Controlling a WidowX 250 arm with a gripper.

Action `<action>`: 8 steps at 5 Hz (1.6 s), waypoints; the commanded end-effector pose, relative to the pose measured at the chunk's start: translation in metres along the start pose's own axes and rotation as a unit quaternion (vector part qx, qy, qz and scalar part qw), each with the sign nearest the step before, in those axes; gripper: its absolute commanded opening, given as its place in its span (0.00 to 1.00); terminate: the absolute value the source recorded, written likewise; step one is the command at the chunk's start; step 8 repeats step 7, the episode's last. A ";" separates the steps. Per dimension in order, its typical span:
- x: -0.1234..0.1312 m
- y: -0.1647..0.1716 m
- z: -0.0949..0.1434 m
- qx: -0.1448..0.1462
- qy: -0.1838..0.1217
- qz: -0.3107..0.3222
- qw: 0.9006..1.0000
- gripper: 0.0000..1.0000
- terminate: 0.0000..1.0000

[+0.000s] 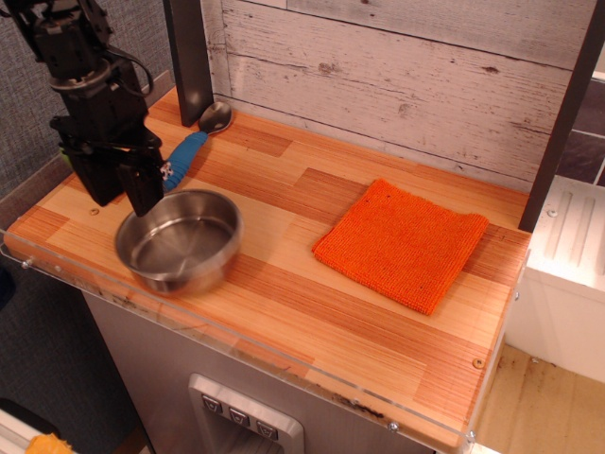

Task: Move the pot to the front left of the counter

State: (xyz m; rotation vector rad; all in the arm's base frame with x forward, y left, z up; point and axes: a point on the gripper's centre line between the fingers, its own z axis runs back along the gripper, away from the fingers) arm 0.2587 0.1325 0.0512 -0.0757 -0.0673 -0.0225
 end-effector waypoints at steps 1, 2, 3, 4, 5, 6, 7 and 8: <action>0.005 -0.001 0.061 0.014 -0.078 0.019 0.997 1.00 0.00; 0.009 -0.012 0.079 0.019 -0.107 0.018 0.994 1.00 0.00; 0.015 -0.024 0.081 0.026 -0.108 0.009 0.994 1.00 0.00; 0.016 -0.031 0.079 0.023 -0.103 -0.002 0.994 1.00 0.00; 0.016 -0.035 0.075 0.047 -0.093 -0.009 0.995 1.00 0.00; 0.014 -0.033 0.076 0.063 -0.064 -0.009 0.996 1.00 0.00; 0.014 -0.033 0.076 0.063 -0.064 -0.009 0.996 1.00 1.00; 0.014 -0.033 0.076 0.063 -0.064 -0.009 0.996 1.00 1.00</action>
